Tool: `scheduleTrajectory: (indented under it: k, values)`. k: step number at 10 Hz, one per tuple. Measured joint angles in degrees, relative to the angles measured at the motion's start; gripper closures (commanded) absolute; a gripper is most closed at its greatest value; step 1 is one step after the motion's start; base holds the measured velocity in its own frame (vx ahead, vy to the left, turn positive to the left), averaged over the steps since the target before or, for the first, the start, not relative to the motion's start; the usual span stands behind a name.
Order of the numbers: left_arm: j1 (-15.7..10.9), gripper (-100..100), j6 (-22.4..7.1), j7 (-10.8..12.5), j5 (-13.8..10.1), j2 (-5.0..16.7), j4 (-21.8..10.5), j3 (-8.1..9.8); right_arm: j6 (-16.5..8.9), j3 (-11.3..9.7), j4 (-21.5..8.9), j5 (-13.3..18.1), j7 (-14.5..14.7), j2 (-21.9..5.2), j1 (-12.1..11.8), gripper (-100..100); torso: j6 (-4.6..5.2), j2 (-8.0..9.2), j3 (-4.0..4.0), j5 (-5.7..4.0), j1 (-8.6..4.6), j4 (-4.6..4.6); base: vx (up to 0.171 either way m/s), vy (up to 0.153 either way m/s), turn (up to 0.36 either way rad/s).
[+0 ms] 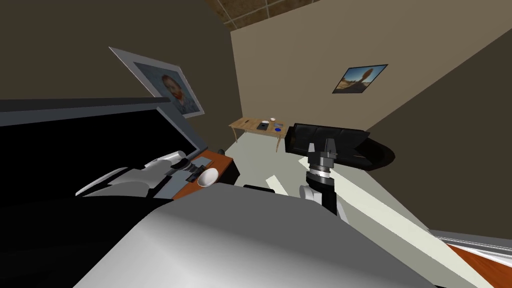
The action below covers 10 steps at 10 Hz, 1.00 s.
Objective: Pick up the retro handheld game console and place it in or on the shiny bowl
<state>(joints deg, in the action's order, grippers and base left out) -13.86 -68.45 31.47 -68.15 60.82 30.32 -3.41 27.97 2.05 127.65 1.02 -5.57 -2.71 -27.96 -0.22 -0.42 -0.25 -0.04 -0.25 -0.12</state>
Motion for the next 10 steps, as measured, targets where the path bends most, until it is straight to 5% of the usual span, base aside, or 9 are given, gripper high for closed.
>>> scheduleTrajectory:
  k: [2,3,7,8,9,10]
  values:
    - [1.66,100,-1.11,0.84,-1.46,0.82,1.05,-1.81,0.00,-0.01,0.00,0.00,0.00,0.01,-0.01,0,-0.02,-0.14,-0.09,0.01,-0.25,-0.06,0.078,-0.103,0.021]
    - [1.80,-100,-1.28,0.91,-1.56,0.80,1.08,-1.93,0.00,0.00,0.00,0.00,0.00,0.00,0.00,0,0.02,-0.02,-0.02,0.00,-0.04,-0.02,0.007,-0.013,0.000]
    - [1.78,-100,-1.28,0.91,-1.55,0.78,1.08,-1.92,0.00,0.01,0.00,0.00,0.00,-0.01,0.01,0,0.00,0.20,0.11,0.08,0.27,0.03,0.001,-0.001,0.000]
    - [1.78,0,-1.28,0.91,-1.55,0.78,1.08,-1.92,0.00,0.01,0.00,0.00,0.00,-0.01,0.01,0,0.00,0.20,0.11,0.08,0.28,0.03,0.000,0.000,0.000]
    - [1.78,-100,-1.28,0.91,-1.55,0.78,1.08,-1.92,0.00,0.01,0.00,0.00,0.00,-0.01,0.01,0,0.00,0.20,0.11,0.08,0.28,0.03,-0.018,-0.016,-0.017]
    - [1.14,-100,-1.89,1.07,-2.05,1.62,1.11,-2.38,0.00,0.00,0.00,0.00,0.00,0.00,0.01,0,0.01,0.25,0.14,0.06,0.22,0.04,-0.032,-0.029,-0.017]
